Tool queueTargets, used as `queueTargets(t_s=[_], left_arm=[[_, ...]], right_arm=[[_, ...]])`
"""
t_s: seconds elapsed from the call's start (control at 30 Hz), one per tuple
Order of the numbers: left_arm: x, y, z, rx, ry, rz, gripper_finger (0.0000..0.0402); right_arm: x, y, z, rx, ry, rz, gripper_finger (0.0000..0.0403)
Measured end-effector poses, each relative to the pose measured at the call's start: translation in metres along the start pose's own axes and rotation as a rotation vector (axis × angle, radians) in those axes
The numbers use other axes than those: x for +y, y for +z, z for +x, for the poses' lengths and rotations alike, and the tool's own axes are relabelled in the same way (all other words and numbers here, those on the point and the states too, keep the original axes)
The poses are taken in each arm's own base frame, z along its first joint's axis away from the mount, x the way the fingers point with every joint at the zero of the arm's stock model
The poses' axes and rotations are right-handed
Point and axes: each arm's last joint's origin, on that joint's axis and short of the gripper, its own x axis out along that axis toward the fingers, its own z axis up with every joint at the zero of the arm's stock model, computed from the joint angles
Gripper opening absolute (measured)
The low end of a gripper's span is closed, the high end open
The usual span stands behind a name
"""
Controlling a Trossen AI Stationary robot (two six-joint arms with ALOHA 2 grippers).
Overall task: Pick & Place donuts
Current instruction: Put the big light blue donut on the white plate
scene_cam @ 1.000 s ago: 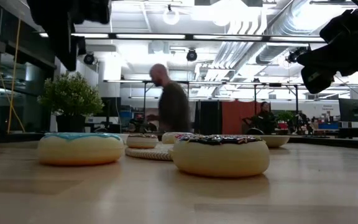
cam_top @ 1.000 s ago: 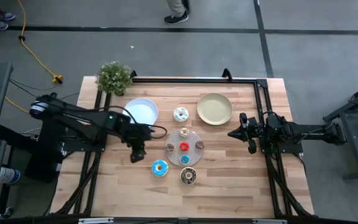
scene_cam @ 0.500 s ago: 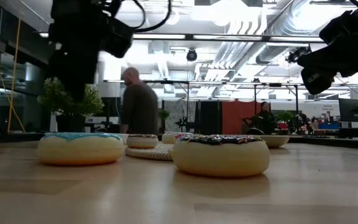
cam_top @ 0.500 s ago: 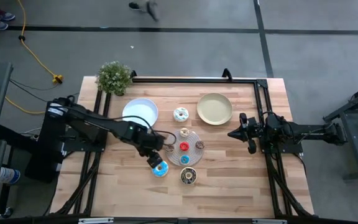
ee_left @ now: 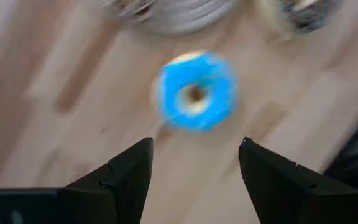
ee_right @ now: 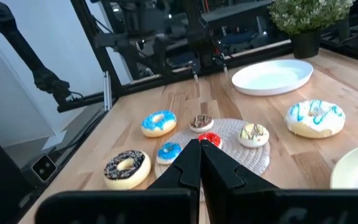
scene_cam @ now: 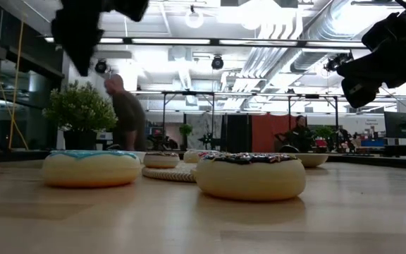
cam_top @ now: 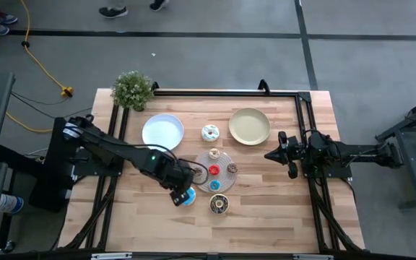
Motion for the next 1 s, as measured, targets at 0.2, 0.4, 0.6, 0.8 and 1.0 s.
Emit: queueTargets(t_s=[0.2,0.4,0.6,0.8,1.0], left_arm=[[-0.010,-0.011,0.009,0.019,0.033,0.012,0.0227],[-0.021,-0.018,0.034,0.065,0.086,0.027,0.0227],[-0.027,-0.009,0.053,0.047,0.076,-0.012,0.0227],[-0.022,0.003,0.069,0.034,0.111,-0.073,0.0227],[-0.018,0.012,0.077,0.037,0.118,-0.094,0.0227]], right_arm=[[0.000,0.000,0.000,-0.002,0.001,0.000,0.0001],[0.000,0.000,0.000,-0.003,0.001,0.000,0.0001],[0.000,0.000,0.000,0.000,0.000,0.000,0.0000],[0.000,0.000,0.000,0.002,0.000,0.000,0.0000],[0.000,0.000,0.000,0.000,0.000,0.000,0.0000]])
